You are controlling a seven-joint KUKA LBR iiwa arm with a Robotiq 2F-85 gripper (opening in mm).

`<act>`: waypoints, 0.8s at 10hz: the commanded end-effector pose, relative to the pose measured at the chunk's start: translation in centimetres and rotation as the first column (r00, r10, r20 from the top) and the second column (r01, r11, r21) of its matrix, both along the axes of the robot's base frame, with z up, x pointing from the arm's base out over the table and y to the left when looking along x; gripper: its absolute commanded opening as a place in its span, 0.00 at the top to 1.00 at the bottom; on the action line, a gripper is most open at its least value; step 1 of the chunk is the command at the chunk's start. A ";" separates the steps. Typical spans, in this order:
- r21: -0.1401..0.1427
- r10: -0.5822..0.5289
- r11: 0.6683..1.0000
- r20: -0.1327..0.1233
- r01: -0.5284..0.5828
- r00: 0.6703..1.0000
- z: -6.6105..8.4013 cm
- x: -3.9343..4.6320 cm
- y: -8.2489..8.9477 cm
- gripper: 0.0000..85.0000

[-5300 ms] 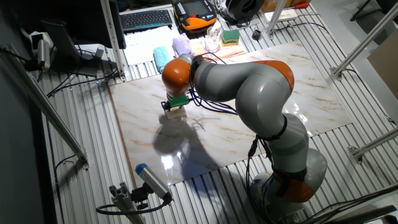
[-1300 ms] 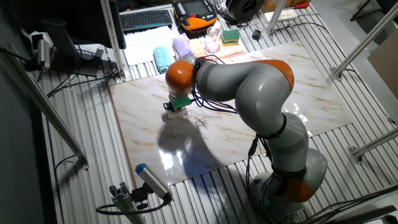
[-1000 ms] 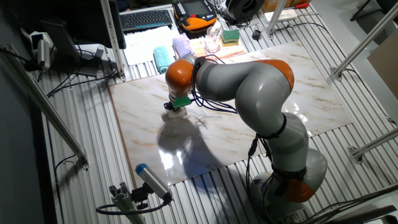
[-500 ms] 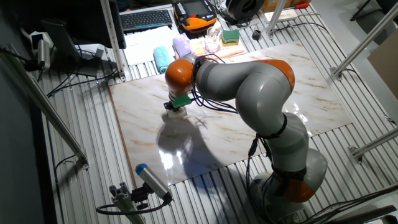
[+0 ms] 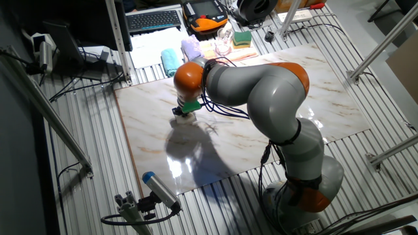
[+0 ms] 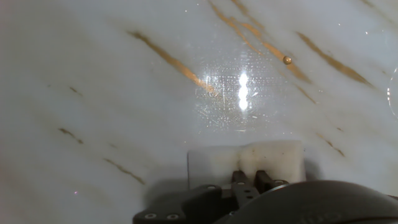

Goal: Clean the tabletop with a sponge

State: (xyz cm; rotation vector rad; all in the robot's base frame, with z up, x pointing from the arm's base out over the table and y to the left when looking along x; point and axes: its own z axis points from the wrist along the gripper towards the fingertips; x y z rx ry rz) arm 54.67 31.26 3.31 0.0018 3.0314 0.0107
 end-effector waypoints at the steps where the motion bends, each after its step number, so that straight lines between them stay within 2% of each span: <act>1: 0.001 0.002 1.000 0.002 -0.002 1.000 -0.2 0.02 0.0 1.00; 4: -0.003 0.000 1.000 0.005 0.000 1.000 -0.2 0.03 -0.1 1.00; 8: -0.001 -0.009 1.000 -0.007 0.009 1.000 0.4 0.04 -0.1 1.00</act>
